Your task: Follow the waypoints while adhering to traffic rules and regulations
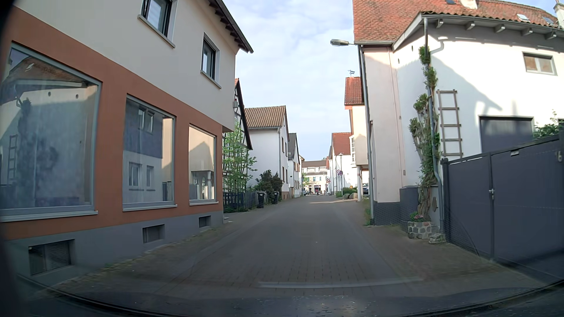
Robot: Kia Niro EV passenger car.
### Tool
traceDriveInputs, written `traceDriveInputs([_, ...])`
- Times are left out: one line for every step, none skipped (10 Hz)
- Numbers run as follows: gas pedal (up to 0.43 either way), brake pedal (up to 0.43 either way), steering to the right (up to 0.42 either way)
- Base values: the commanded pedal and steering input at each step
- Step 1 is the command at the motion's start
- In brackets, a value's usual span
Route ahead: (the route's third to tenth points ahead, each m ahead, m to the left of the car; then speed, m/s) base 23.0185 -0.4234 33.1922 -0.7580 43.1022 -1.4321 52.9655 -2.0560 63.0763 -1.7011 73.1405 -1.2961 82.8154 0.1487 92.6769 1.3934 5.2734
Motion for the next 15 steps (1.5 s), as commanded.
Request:
traceDriveInputs([0.240,0.000,0.013])
traceDriveInputs([0.228,0.000,0.010])
traceDriveInputs([0.228,0.000,0.010])
traceDriveInputs([0.228,0.000,0.010])
traceDriveInputs([0.220,0.000,0.011])
traceDriveInputs([0.197,0.000,0.012])
traceDriveInputs([0.197,0.000,0.012])
traceDriveInputs([0.189,0.000,0.012])
traceDriveInputs([0.177,0.000,0.012])
traceDriveInputs([0.177,0.000,0.011])
traceDriveInputs([0.177,0.000,0.010])
traceDriveInputs([0.169,0.000,0.010])
traceDriveInputs([0.157,0.000,0.010])
traceDriveInputs([0.150,0.000,0.009])
traceDriveInputs([0.130,0.000,0.009])
